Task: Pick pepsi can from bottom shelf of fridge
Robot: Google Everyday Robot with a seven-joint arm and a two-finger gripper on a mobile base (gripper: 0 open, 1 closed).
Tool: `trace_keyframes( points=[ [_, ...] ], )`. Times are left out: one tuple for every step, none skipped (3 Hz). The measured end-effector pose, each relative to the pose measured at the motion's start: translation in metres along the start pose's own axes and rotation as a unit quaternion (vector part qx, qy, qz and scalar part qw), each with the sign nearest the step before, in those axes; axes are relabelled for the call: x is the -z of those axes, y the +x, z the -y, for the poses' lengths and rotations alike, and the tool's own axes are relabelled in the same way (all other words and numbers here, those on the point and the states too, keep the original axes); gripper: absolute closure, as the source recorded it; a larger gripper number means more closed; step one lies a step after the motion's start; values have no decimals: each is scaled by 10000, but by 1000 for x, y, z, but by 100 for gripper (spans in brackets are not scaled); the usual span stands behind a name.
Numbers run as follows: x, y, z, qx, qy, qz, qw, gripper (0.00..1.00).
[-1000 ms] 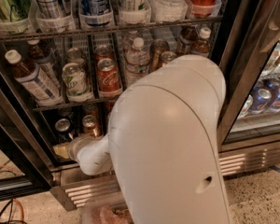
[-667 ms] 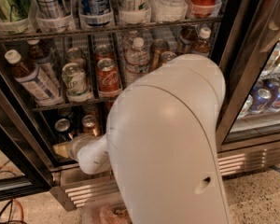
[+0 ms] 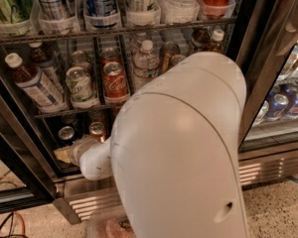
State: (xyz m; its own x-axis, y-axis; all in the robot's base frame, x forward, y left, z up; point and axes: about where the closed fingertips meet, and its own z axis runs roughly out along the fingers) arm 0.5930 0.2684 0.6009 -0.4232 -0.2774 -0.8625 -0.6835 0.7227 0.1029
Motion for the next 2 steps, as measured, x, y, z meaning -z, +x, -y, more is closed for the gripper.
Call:
trace_keyframes(
  points=[
    [4,-7,-5,122,2,18,9999,28],
    [-3,-8,-6,132,-59,-21,9999,29]
  ],
)
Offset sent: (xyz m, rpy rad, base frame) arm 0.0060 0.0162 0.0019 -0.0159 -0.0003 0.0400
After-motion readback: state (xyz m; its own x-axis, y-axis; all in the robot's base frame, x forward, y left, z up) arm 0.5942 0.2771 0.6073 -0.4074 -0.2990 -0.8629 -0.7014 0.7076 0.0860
